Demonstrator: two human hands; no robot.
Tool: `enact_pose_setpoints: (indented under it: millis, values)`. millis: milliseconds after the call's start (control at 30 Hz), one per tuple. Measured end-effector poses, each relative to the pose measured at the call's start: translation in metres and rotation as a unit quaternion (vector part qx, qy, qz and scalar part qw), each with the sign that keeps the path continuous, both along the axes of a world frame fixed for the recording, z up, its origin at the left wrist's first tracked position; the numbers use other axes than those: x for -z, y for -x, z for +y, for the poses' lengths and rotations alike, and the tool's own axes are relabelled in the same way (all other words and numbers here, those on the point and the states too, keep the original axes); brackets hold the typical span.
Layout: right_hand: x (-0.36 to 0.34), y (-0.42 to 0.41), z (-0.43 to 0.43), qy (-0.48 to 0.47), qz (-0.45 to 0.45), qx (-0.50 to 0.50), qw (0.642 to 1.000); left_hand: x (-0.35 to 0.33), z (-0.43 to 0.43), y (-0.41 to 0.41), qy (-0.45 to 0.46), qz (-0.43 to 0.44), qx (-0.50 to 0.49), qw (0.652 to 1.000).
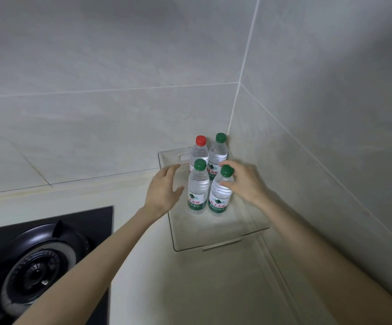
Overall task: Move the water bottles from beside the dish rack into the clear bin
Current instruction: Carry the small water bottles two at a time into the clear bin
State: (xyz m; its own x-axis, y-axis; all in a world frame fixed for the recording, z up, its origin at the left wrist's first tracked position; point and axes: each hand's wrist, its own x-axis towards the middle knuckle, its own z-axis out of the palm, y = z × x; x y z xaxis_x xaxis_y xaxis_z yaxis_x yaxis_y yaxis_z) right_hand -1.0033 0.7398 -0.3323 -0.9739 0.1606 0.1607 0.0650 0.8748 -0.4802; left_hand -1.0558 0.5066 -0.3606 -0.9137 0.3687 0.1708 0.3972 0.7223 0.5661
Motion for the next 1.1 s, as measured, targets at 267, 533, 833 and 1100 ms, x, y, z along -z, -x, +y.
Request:
enact_pose_setpoints:
  millis: [267,533,833,1100]
  values:
    - [-0.020,0.015,-0.011,0.009,-0.020,0.034,0.999,0.020,-0.027,-0.010,0.175,-0.117,-0.006,0.978]
    - [-0.026,0.049,-0.009,-0.021,-0.010,0.042,0.999,0.020,-0.028,-0.006,0.189,-0.114,-0.002,0.975]
    - [-0.018,0.059,0.002,0.010,-0.009,0.058,0.998,0.020,-0.025,-0.007,0.180,-0.113,-0.009,0.977]
    - [-0.024,0.046,-0.002,-0.040,0.033,0.005,0.999,0.018,-0.026,-0.008,0.182,-0.110,-0.008,0.977]
